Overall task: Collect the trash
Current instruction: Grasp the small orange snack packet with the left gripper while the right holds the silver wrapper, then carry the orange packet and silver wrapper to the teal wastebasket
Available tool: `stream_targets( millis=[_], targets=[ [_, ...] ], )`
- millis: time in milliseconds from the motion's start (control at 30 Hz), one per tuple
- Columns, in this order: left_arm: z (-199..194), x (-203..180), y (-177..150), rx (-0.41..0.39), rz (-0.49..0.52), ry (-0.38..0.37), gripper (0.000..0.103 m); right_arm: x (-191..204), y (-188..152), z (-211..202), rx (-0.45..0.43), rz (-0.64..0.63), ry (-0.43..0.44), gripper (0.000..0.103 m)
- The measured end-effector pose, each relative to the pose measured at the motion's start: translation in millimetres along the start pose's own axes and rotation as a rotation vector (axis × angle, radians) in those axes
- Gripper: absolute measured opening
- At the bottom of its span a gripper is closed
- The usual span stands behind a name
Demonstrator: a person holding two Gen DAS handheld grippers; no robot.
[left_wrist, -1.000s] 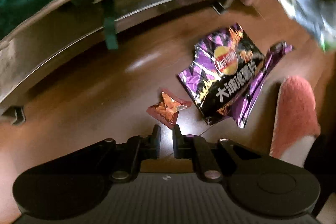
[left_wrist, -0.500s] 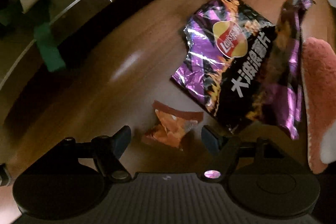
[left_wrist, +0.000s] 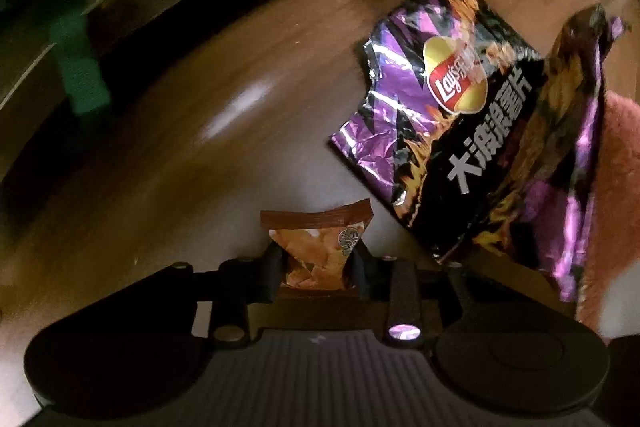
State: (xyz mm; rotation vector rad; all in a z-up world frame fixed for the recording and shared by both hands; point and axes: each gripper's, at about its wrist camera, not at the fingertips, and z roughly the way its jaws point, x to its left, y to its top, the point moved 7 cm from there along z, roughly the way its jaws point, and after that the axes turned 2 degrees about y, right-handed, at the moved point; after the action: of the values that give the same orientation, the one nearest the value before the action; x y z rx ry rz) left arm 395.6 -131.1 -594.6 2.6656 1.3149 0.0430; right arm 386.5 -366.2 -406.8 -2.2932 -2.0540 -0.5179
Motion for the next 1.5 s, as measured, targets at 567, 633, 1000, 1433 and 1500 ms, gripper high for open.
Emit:
stream_targets(
  millis=[567, 633, 1000, 1433, 1500],
  targets=[
    [-239.5, 24.5, -31.0, -0.125, -0.300, 0.178, 0.033, 38.7, 11.2, -80.2, -0.198, -0.084, -0.035, 0.003],
    [-275.2, 22.8, -36.2, -0.165, -0.330, 0.199, 0.033, 53.1, 8.1, -102.6, -0.236, -0.069, 0.004, 0.003],
    [-448.8, 20.2, -60.2, -0.390, -0.459, 0.283, 0.033, 134.9, -14.9, -237.8, -0.407, -0.189, 0.079, 0.003],
    [-634.2, 51.6, -23.9, -0.650, -0.468, 0.424, 0.033, 245.0, 15.0, -385.3, -0.648, -0.340, 0.140, 0.003],
    [-658.9, 56.7, -14.0, -0.680, -0.457, 0.451, 0.033, 265.3, 23.8, -401.9, -0.679, -0.365, 0.150, 0.003]
  ],
)
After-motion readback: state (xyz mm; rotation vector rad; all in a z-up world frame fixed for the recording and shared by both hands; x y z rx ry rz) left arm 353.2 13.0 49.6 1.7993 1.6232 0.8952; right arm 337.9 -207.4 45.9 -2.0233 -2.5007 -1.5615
